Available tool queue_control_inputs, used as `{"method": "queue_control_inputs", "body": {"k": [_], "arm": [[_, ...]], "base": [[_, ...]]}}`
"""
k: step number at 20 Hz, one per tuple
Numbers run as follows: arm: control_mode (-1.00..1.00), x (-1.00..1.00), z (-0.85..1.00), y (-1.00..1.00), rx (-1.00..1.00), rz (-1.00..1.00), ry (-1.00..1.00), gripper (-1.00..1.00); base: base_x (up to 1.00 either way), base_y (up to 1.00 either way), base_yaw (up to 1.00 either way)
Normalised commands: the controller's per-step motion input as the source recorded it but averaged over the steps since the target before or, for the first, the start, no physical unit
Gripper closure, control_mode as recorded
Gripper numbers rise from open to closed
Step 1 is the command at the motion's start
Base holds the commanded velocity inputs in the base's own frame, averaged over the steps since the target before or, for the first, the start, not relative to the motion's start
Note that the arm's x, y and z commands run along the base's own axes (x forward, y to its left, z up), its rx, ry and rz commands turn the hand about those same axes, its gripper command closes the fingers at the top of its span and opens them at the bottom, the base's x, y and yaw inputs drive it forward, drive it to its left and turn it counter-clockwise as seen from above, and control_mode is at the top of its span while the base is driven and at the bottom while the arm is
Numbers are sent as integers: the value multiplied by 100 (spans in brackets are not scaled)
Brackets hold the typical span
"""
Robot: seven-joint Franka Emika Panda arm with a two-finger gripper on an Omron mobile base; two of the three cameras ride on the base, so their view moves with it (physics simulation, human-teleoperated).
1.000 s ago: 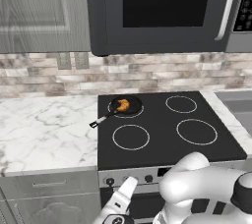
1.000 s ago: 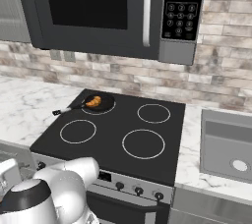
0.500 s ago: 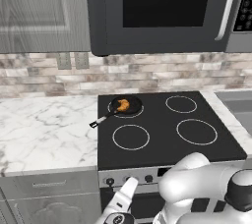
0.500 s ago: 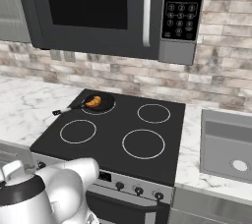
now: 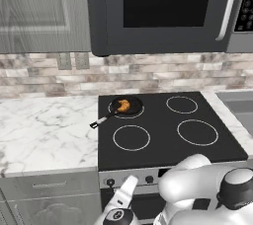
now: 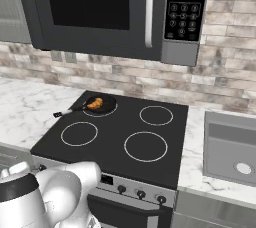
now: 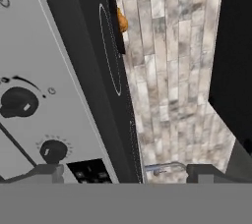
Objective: Pick the croissant and place it on the pan. Then turn on the stove to warm the croissant.
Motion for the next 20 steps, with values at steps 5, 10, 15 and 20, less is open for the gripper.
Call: {"method": "queue_control_inputs", "body": {"k": [5, 10, 15, 20], "arm": [[-100, 21, -19, 0, 0, 0, 0, -100], [-100, 7, -29, 0, 0, 0, 0, -100], [-100, 4, -35, 0, 0, 0, 0, -100], [-100, 5, -26, 0, 0, 0, 0, -100]], "base": [[0, 0, 0], [0, 0, 0], [0, 0, 0], [0, 0, 0]]}}
